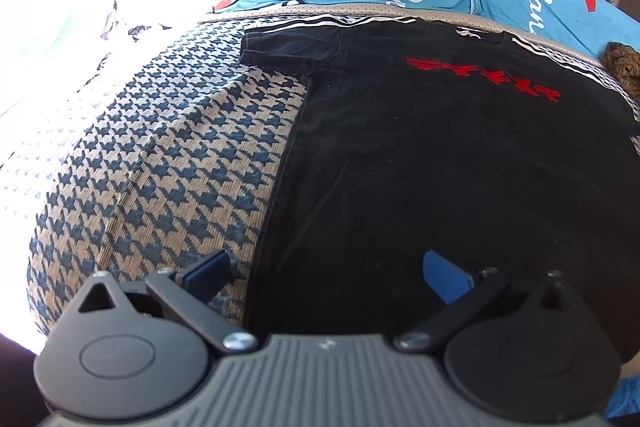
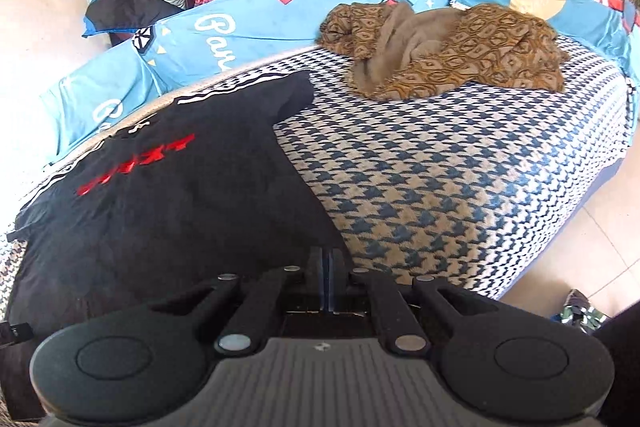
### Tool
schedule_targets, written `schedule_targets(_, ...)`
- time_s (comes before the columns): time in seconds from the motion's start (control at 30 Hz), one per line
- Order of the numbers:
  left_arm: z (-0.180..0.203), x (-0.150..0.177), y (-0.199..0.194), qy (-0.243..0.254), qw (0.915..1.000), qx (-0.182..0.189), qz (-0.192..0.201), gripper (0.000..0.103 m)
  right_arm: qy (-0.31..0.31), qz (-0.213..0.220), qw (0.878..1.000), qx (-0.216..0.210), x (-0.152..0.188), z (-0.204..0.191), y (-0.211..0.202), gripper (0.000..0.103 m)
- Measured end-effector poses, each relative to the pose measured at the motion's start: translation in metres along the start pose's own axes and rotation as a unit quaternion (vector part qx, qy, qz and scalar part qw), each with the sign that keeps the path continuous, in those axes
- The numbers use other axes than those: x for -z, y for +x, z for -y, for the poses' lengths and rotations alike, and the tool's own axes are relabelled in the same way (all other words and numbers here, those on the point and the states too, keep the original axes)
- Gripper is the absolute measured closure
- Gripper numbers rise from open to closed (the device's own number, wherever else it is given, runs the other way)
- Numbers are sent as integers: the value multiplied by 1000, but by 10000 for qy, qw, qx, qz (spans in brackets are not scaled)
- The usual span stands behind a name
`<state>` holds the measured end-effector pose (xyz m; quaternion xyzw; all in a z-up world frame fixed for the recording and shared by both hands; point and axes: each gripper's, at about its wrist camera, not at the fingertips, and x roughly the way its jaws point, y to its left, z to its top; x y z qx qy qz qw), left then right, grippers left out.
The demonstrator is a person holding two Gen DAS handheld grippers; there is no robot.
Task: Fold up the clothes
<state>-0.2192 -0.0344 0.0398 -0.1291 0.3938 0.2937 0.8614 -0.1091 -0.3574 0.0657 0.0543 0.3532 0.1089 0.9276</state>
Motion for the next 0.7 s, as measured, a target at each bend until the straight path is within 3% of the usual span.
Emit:
schedule_targets(0.3,7,-2,2,65,10000,53,-15,0,-483,-264,9945,-890,-39,-16,35,97)
schedule_targets(0.37,8,-2,3,72,10000,47,-29,0,-511,-329,9941,-899,-46,-17,45,91)
schedule_targets(0.7,12,0,7,164,9999,-8,4,0,-476,-632,9906,-1118,-83,-19,94,88)
